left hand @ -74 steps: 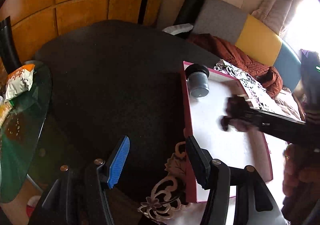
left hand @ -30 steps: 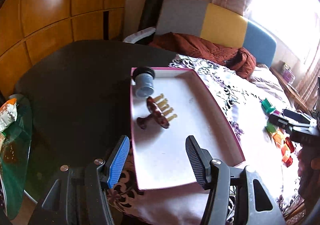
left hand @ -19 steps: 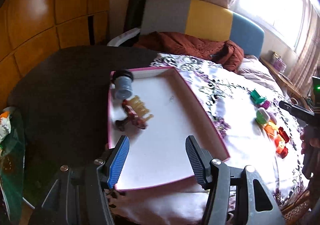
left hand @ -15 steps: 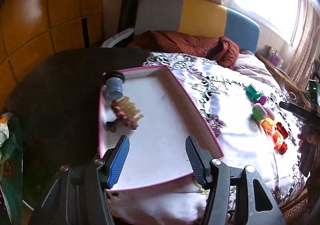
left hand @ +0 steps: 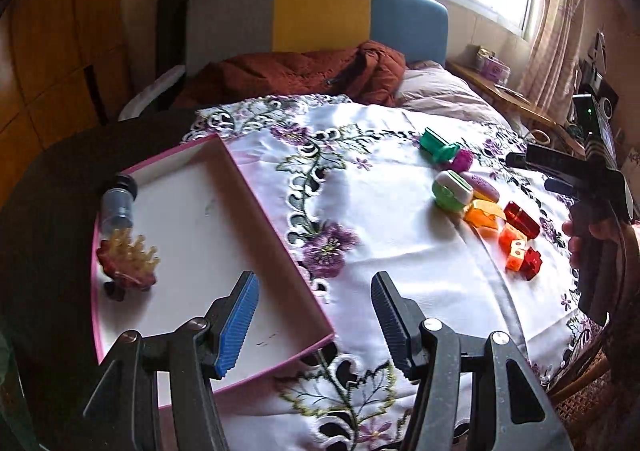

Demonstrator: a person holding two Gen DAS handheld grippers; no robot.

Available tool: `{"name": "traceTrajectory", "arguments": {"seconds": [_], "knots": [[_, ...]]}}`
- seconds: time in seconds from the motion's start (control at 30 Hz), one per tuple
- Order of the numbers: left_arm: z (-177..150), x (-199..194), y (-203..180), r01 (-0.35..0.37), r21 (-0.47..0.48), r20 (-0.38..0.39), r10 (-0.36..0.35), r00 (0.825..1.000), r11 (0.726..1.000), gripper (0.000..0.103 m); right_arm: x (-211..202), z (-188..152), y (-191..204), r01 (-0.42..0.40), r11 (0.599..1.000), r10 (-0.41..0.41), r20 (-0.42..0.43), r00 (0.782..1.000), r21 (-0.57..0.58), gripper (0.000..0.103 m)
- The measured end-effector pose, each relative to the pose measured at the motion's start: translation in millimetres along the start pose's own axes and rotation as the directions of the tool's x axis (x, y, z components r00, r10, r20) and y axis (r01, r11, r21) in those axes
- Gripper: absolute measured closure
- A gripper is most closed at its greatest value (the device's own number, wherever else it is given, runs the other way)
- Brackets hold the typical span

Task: Organize rigid objects
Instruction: 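Move both tools back toward the toys on the tablecloth, then grasp the white plug-in device with green face with the left tool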

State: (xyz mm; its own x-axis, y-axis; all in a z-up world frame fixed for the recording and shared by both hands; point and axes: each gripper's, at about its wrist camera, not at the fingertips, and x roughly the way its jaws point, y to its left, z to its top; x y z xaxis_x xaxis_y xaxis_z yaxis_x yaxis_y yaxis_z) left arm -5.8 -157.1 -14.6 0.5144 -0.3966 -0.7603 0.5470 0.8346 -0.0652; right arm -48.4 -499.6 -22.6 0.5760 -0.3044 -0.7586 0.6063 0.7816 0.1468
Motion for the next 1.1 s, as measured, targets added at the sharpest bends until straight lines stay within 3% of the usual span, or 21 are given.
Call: {"name": "traceTrajectory", "arguments": {"seconds": [0.27,0.5,0.83,1.1], "knots": [[4.0,22.4,-19.2,0.068,0.018,-0.063,-0.067,0.996,0.998,0.044,0.8,3.8,-21.9,0.045,0.994,-0.045,-0.011,0.999,0.099,0.0],[27.1,41.4,-51.0,0.165,0.046,-0.082,-0.161,0.983,0.985,0.044,3.7,4.4,-39.6,0.021,0.98,-0.014,-0.037,0.999,0.2,0.0],[77.0,81.1,-111.6,0.251,0.25,-0.114,-0.229,0.967,0.935,0.034,3.7,5.8,-43.6,-0.016,0.972,0.024,-0.033,0.999,0.233,0.0],[106.1,129.4,-150.3,0.254,0.384,-0.182,-0.197,0.963,0.887,0.033,6.7,7.4,-47.2,-0.032,0.966,0.043,-0.037,0.998,0.257,0.0]]}}
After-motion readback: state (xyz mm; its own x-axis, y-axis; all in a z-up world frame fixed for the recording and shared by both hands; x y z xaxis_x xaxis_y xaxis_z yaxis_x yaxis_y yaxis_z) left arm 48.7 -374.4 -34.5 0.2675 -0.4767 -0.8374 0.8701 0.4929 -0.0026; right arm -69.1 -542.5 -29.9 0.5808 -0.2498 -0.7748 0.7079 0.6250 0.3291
